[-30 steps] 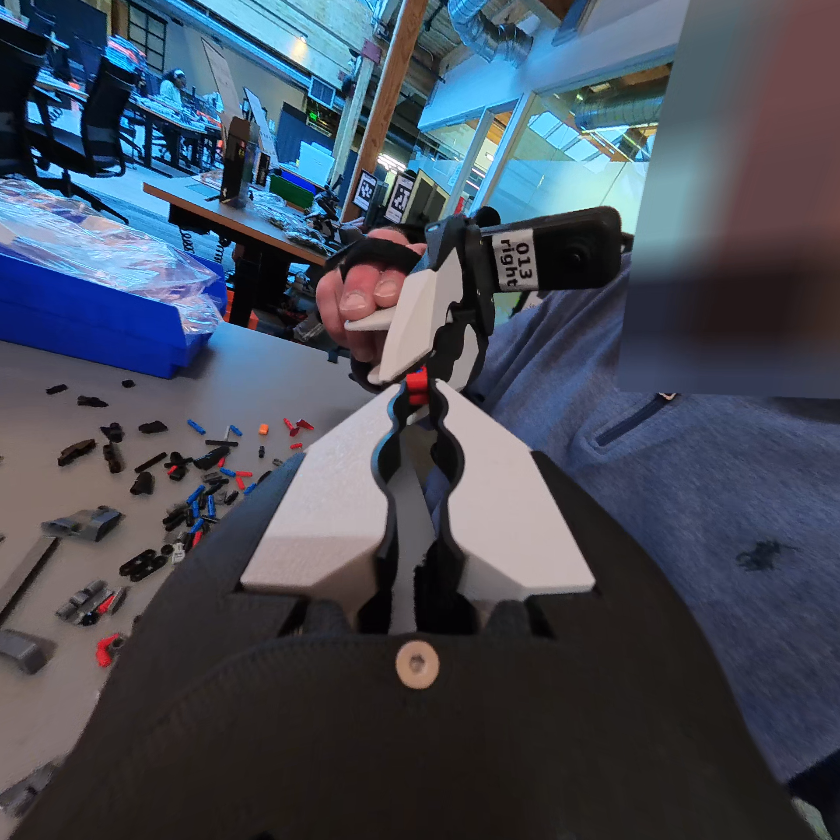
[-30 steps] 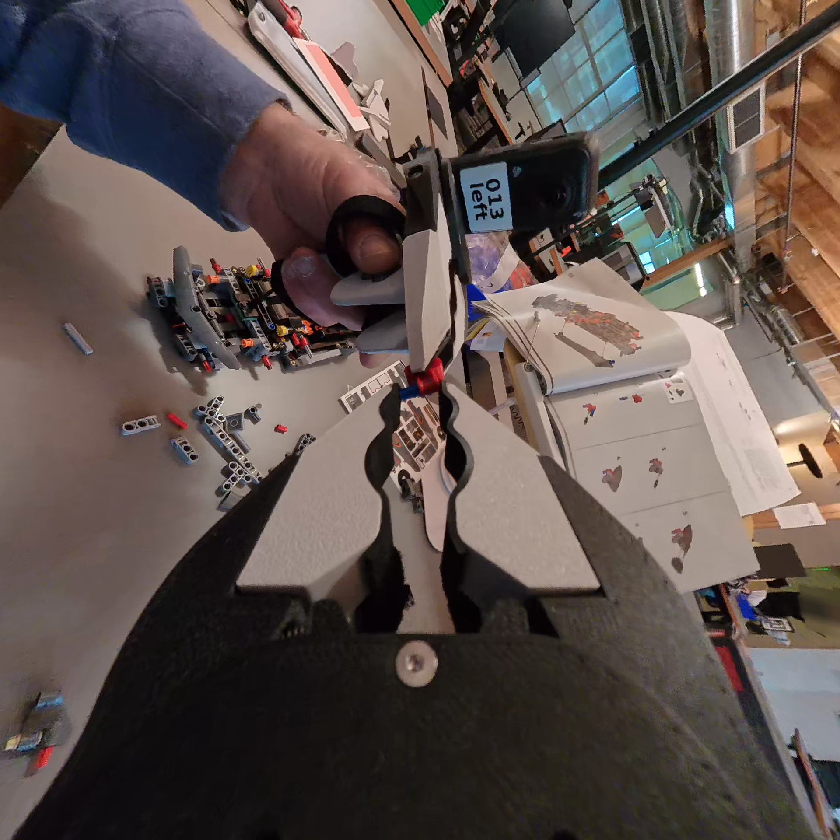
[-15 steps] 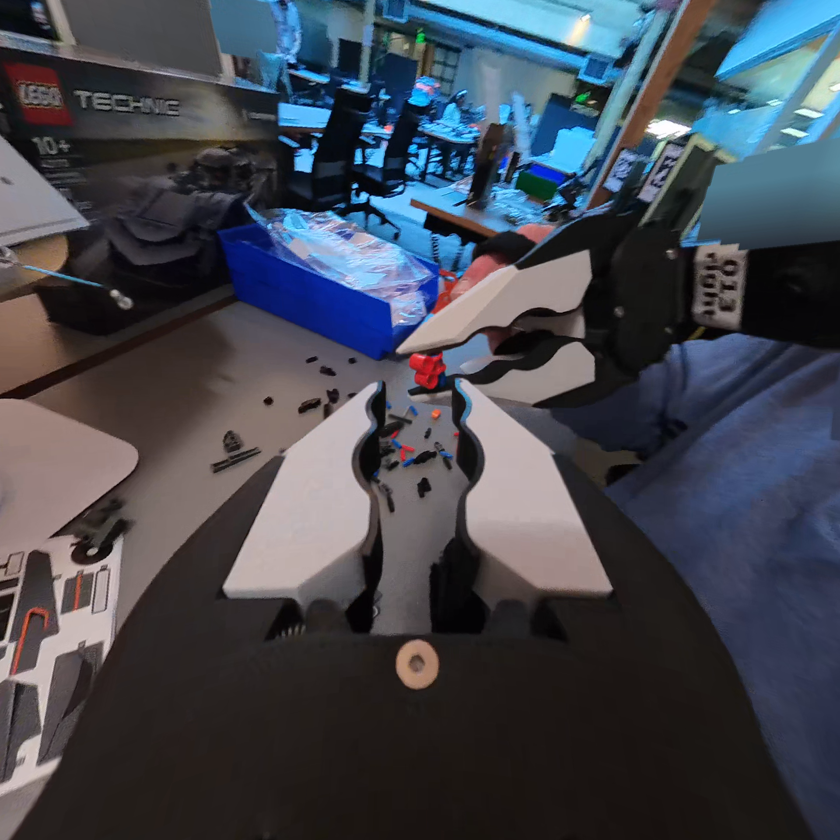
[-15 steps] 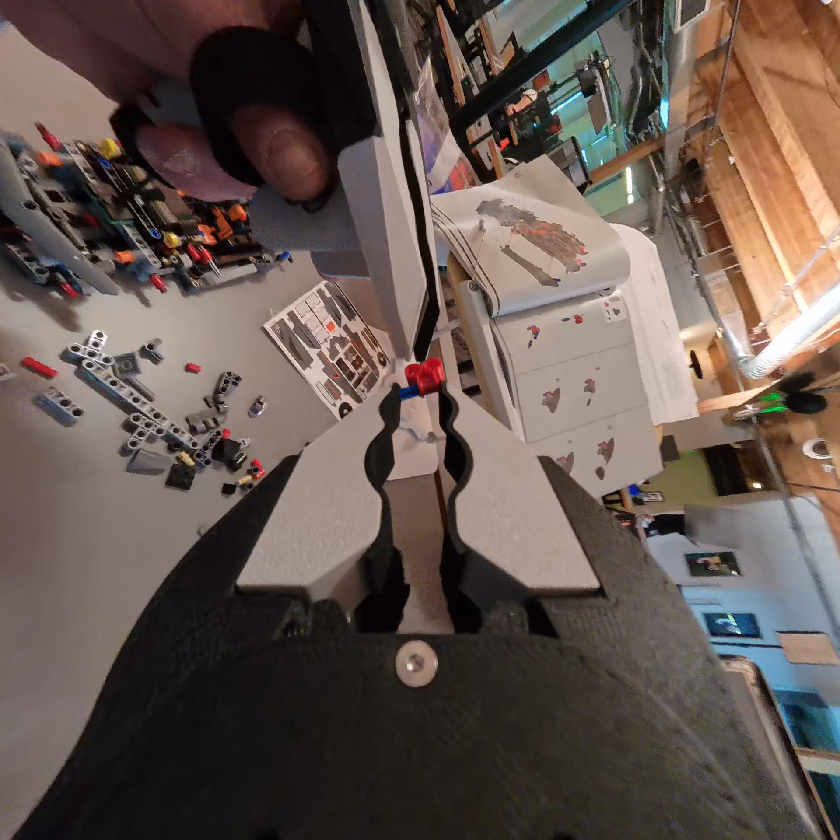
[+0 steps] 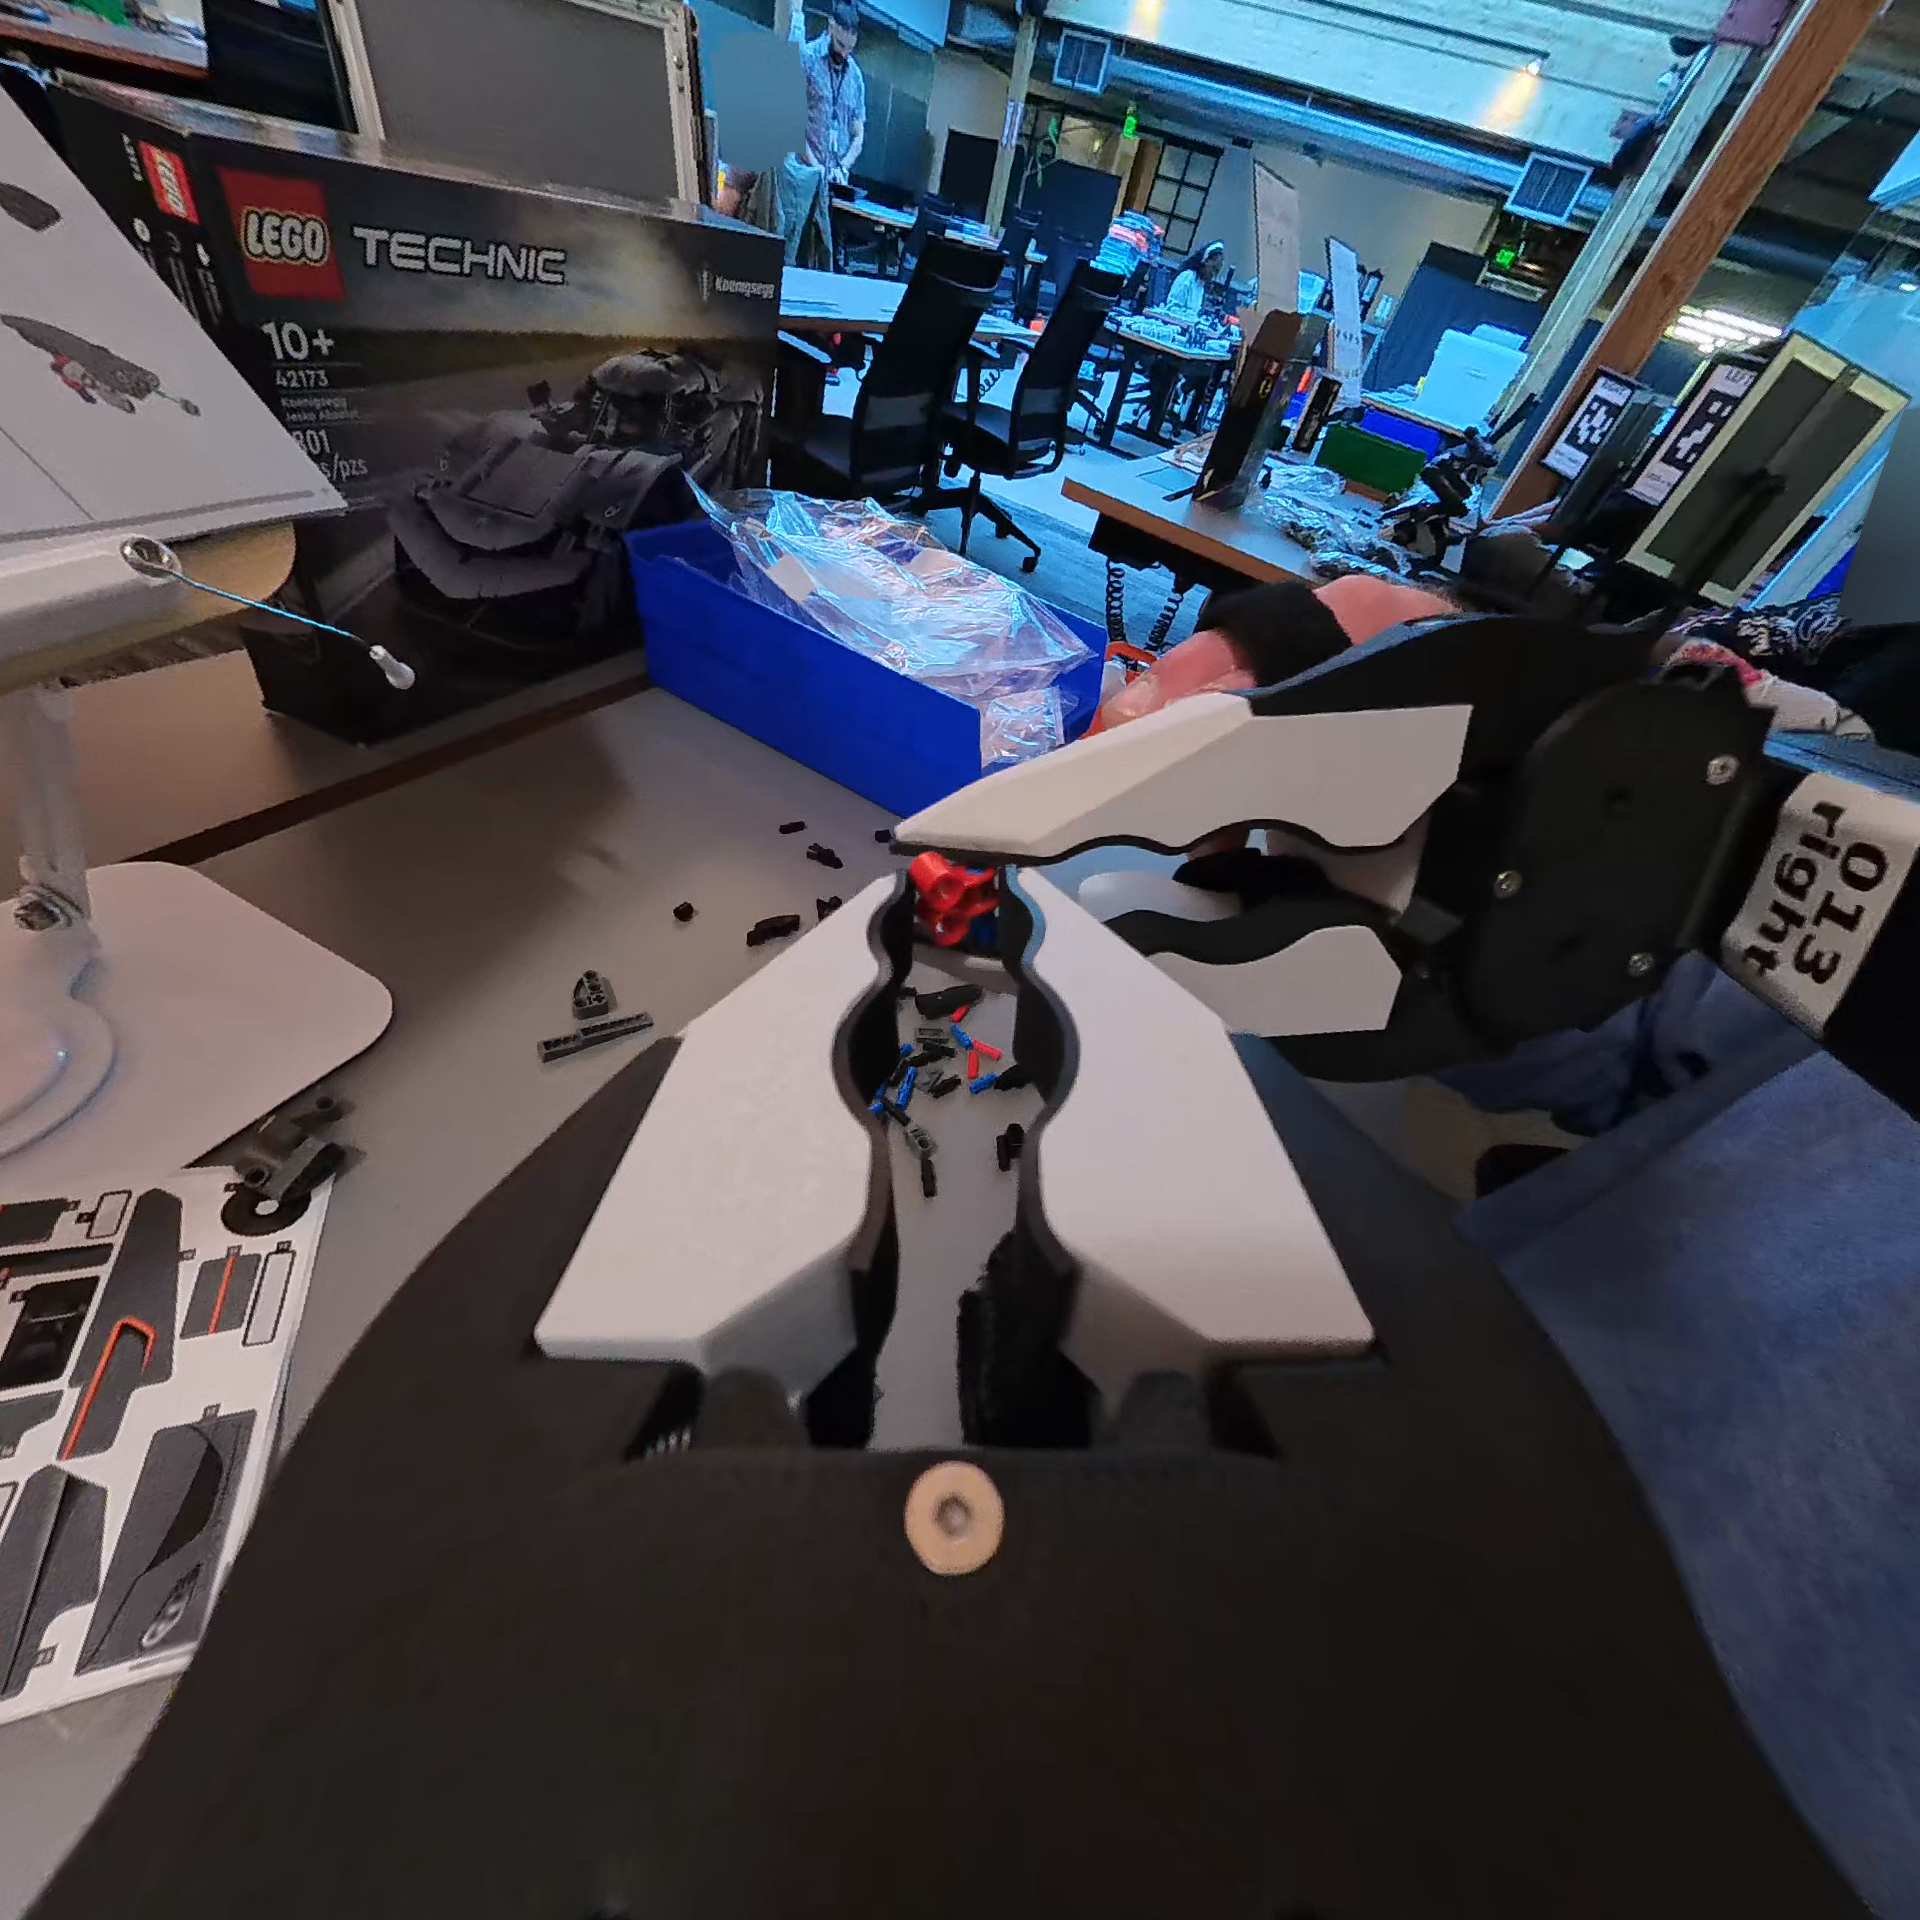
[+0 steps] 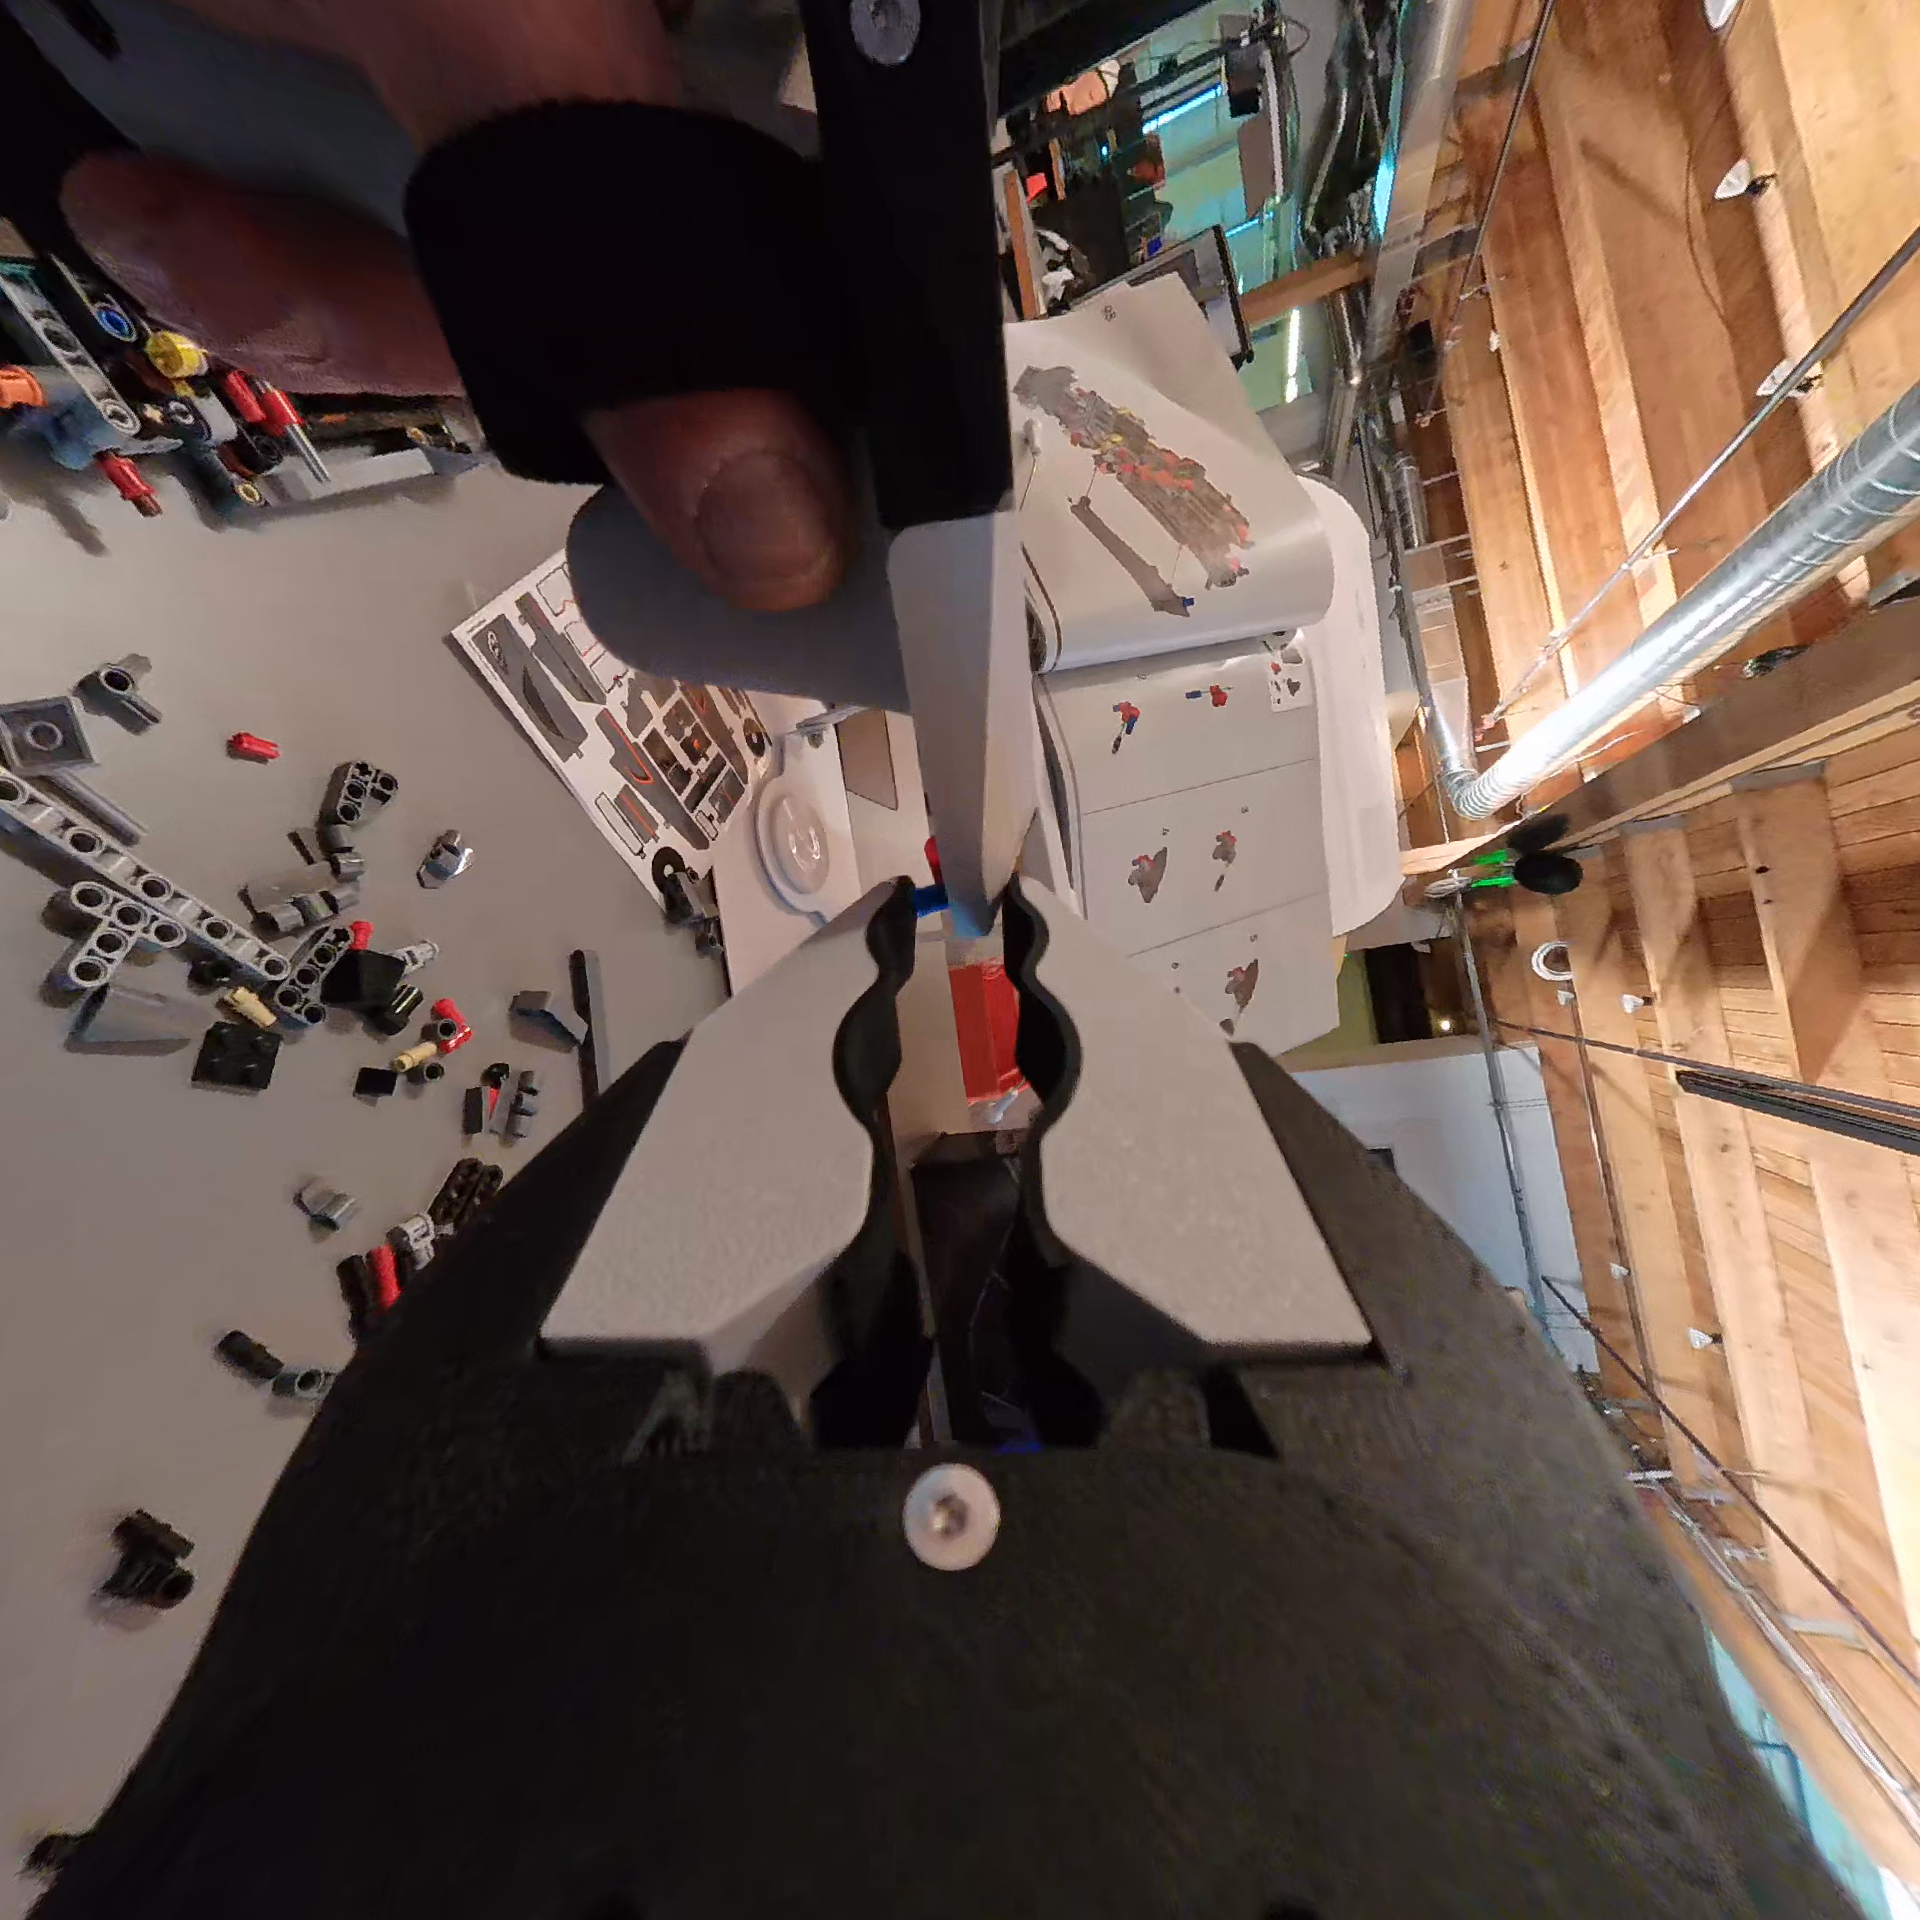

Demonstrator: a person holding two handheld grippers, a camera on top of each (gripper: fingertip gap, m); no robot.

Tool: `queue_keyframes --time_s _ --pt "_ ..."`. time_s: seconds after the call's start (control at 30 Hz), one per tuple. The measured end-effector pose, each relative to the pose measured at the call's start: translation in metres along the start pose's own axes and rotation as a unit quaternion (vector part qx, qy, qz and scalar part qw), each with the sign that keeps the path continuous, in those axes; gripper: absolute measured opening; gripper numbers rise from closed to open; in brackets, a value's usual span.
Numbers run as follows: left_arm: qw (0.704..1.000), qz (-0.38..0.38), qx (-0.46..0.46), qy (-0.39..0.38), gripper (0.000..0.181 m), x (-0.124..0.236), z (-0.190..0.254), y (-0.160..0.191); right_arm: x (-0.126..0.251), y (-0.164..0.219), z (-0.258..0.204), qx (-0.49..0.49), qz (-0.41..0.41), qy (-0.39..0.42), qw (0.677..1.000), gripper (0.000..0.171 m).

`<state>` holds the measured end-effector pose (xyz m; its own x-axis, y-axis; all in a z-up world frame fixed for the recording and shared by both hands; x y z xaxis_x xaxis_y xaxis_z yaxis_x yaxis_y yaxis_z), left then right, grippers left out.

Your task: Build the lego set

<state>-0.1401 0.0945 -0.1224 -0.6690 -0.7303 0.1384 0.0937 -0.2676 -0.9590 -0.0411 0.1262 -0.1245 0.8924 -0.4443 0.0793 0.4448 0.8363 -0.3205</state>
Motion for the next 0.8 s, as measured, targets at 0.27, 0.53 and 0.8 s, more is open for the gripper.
queue_keyframes --time_s 0.27,0.53,0.8 --pt "0.991 0.037 0.002 0.127 0.013 0.011 -0.004 -0.010 0.010 -0.003 0.015 -0.075 0.076 -0.050 0.993 0.023" --pt "0.950 -0.004 -0.021 0.312 0.013 0.019 0.000 -0.018 0.025 0.005 0.043 -0.181 0.205 -0.202 0.941 0.020" --pt "0.904 -0.110 -0.024 0.411 0.013 0.008 0.006 -0.013 0.032 -0.004 0.049 -0.075 0.288 -0.306 0.904 0.010"
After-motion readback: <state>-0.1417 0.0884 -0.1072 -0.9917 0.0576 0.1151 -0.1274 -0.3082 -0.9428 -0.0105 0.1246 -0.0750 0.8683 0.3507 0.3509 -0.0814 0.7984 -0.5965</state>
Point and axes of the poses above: each gripper's, where its closed fingertips meet, x back along the fingers, y out of its underside, z = x × y across the jaws, the point moved 8 cm from there along x, back along the fingers, and after that the axes turned 7 degrees about y, right-handed, at the moved point
